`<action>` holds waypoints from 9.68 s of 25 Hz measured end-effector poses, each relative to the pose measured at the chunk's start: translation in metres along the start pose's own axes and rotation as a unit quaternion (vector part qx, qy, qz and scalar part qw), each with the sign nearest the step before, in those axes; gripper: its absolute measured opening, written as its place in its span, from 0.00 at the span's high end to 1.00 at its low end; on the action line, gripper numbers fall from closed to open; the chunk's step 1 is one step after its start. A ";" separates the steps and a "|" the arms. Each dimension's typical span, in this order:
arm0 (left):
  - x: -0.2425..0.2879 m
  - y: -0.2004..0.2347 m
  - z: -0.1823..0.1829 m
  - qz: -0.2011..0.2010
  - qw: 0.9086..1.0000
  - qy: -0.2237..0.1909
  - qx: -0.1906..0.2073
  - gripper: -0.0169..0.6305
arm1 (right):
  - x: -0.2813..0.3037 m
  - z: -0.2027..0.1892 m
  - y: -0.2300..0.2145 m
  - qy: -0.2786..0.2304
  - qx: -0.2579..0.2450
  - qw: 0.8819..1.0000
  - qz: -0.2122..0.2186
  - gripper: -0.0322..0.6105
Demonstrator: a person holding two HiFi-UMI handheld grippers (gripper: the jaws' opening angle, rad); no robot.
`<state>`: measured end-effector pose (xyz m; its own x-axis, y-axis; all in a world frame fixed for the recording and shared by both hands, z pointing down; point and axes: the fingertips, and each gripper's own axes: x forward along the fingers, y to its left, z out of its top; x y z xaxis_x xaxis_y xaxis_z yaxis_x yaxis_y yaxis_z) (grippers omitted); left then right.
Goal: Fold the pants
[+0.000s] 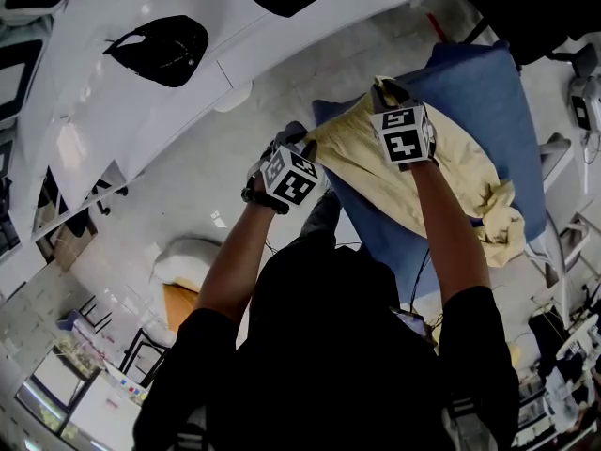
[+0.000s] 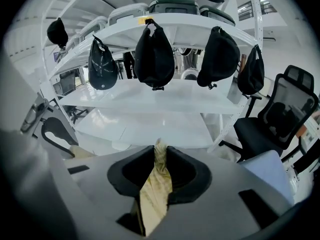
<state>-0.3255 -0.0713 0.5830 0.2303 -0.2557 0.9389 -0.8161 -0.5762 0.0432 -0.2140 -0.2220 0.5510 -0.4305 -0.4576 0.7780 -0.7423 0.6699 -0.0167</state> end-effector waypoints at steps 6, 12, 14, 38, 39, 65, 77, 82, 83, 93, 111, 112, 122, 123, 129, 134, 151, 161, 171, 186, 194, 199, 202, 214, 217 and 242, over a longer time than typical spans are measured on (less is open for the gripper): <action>-0.002 -0.008 -0.007 -0.010 1.000 0.003 0.011 0.66 | -0.005 -0.001 0.003 -0.008 -0.019 1.000 -0.001 0.66; -0.012 -0.014 -0.007 0.003 1.000 -0.015 0.005 0.65 | -0.018 -0.004 0.010 -0.012 -0.011 1.000 0.002 0.62; -0.016 -0.017 -0.005 0.006 1.000 -0.021 0.007 0.65 | -0.027 -0.008 0.011 -0.013 -0.002 1.000 0.000 0.62; 0.008 -0.306 0.054 -0.129 0.964 -0.013 0.232 0.66 | -0.272 -0.298 -0.071 0.033 0.197 0.969 -0.145 0.65; 0.010 -0.325 0.054 -0.138 0.959 -0.010 0.246 0.66 | -0.288 -0.319 -0.073 0.036 0.211 0.964 -0.155 0.65; 0.068 -0.464 0.054 -0.066 0.955 0.043 0.287 0.66 | -0.387 -0.537 -0.232 0.090 0.263 0.942 -0.188 0.55; 0.086 -0.449 0.054 -0.070 0.958 0.058 0.271 0.66 | -0.383 -0.560 -0.226 0.036 0.384 0.910 -0.155 0.55; 0.089 -0.452 0.053 -0.085 0.957 0.066 0.269 0.66 | -0.380 -0.569 -0.221 0.037 0.428 0.888 -0.163 0.56; 0.089 -0.454 0.053 -0.088 0.956 0.068 0.271 0.66 | -0.379 -0.570 -0.221 0.040 0.432 0.885 -0.167 0.58; 0.085 -0.451 0.057 -0.078 0.949 0.065 0.297 0.87 | -0.392 -0.552 -0.214 0.039 0.374 0.898 -0.228 0.86; 0.049 -0.470 0.042 -0.071 0.929 0.048 0.360 0.89 | -0.491 -0.624 -0.159 0.096 0.394 0.854 -0.326 0.87; 0.047 -0.473 0.038 -0.075 0.927 0.048 0.365 0.89 | -0.495 -0.626 -0.152 0.102 0.394 0.851 -0.331 0.87; 0.034 -0.491 0.013 -0.108 0.902 0.045 0.415 0.85 | -0.533 -0.665 -0.083 0.127 0.462 0.796 -0.370 0.87; 0.035 -0.490 0.013 -0.111 0.900 0.046 0.419 0.84 | -0.531 -0.668 -0.078 0.129 0.467 0.792 -0.371 0.87; 0.036 -0.494 0.007 -0.132 0.889 0.054 0.435 0.78 | -0.529 -0.685 -0.055 0.146 0.492 0.772 -0.375 0.81; 0.031 -0.490 0.004 -0.142 0.886 0.055 0.438 0.71 | -0.528 -0.676 -0.053 0.132 0.490 0.774 -0.378 0.68; 0.033 -0.454 0.029 -0.127 0.920 0.049 0.369 0.67 | -0.472 -0.598 -0.095 0.116 0.405 0.852 -0.312 0.69; 0.051 -0.431 0.053 -0.102 0.948 0.054 0.296 0.67 | -0.423 -0.532 -0.183 0.079 0.341 0.899 -0.265 0.70; 0.071 -0.434 0.066 -0.086 0.968 0.066 0.226 0.67 | -0.367 -0.499 -0.269 0.076 0.268 0.933 -0.229 0.70; 0.089 -0.423 0.065 -0.076 0.976 0.102 0.177 0.67 | -0.323 -0.493 -0.287 0.105 0.233 0.954 -0.155 0.80; 0.091 -0.426 0.062 -0.080 0.970 0.110 0.200 0.67 | -0.377 -0.530 -0.301 0.077 0.310 0.921 -0.223 0.90; 0.089 -0.430 0.069 -0.076 0.969 0.106 0.212 0.67 | -0.433 -0.590 -0.314 0.124 0.315 0.892 -0.299 0.90; 0.088 -0.432 0.075 -0.072 0.966 0.105 0.226 0.67 | -0.460 -0.622 -0.322 0.139 0.341 0.867 -0.335 0.90; 0.086 -0.458 0.110 -0.056 0.962 0.068 0.259 0.67 | -0.489 -0.655 -0.321 0.142 0.365 0.849 -0.354 0.83; 0.088 -0.466 0.119 -0.056 0.961 0.056 0.265 0.67 | -0.493 -0.652 -0.319 0.131 0.363 0.851 -0.356 0.76; 0.101 -0.470 0.148 -0.031 0.956 0.028 0.289 0.67 | -0.395 -0.586 -0.236 0.073 0.320 0.928 -0.179 0.93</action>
<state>0.1603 0.0588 0.6070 0.2270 -0.1745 0.9581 -0.3685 -0.9261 -0.0813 0.4321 0.1437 0.6152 -0.0587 -0.4674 0.8821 -0.9971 -0.0145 -0.0741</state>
